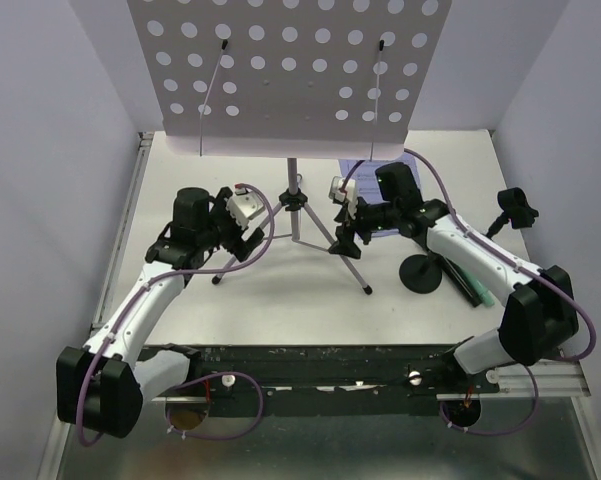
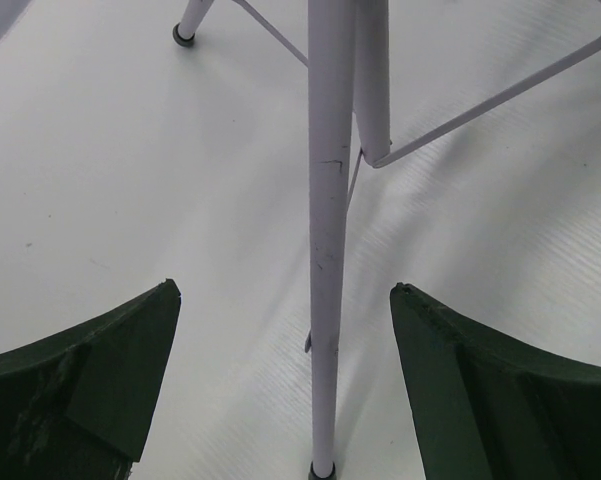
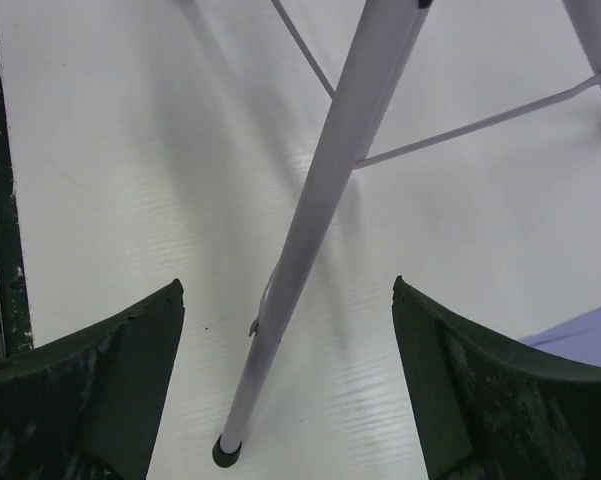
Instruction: Pack up the instrument practice props
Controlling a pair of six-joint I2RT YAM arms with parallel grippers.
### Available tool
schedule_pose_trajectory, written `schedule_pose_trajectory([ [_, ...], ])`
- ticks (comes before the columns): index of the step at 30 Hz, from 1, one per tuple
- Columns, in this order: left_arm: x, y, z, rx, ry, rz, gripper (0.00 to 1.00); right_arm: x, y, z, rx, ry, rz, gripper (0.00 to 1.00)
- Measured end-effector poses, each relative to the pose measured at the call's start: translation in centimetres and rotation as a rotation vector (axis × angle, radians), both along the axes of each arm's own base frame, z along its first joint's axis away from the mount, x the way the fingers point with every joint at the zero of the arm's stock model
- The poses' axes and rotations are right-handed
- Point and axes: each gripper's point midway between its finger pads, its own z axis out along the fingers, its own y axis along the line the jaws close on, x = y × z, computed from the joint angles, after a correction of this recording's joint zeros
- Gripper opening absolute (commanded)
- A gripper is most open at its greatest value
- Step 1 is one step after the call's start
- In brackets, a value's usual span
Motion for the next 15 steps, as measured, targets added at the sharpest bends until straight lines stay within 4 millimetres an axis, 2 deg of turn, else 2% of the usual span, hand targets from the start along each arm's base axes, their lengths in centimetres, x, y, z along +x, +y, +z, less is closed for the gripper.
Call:
schedule_pose_trajectory([
  [5,1.1,0.3,-0.8,0.051,-0.029,-0.002,0.96,0.0,1.2,-1.6,-0.024,0.003,0.033,0.87],
  [9,1.8,0.9,-1.7,0.111,-0.043,-0.004,0.96,-0.3,1.6,-2.1,-0.038,-0.030,0.066,0.78],
  [15,2.9,1.6,-2.7,0.180,-0.049,-0.009,0.96,-2.4,1.7,-3.8,-0.076,-0.079,0.143,0.73],
])
